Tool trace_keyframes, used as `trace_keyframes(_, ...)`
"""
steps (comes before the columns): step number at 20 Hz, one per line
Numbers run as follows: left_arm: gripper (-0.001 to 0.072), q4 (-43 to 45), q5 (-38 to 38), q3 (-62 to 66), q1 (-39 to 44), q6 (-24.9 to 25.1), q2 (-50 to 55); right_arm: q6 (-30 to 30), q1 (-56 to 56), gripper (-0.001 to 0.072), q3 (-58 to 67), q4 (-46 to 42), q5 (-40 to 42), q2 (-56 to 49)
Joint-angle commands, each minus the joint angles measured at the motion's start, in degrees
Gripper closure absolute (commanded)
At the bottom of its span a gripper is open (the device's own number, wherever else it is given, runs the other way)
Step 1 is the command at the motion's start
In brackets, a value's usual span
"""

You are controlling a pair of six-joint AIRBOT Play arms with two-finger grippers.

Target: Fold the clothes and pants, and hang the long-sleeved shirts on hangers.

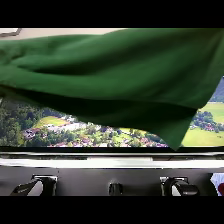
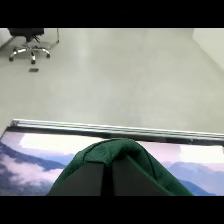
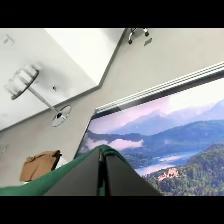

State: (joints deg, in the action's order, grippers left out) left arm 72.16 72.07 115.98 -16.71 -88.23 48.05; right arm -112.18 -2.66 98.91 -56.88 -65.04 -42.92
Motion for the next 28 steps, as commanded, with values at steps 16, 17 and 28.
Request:
trace_keyframes(16, 0.069, -3.6, -12.3, -4.5, 7.0, 1.4, 59.5, -7.9, 6.4, 0.0684, 0.0, -9.7, 9.4, -61.0)
trace_keyframes(17, 0.069, -3.6, -14.6, -4.5, 7.9, 1.4, 61.3, -8.9, 6.4, 0.0684, 0.0, -9.6, 12.0, -63.7)
trace_keyframes(28, 0.006, -3.6, -4.7, 1.2, 7.9, -1.4, 63.0, -1.7, 1.7, 0.0306, 0.1, -5.3, 6.3, -60.3)
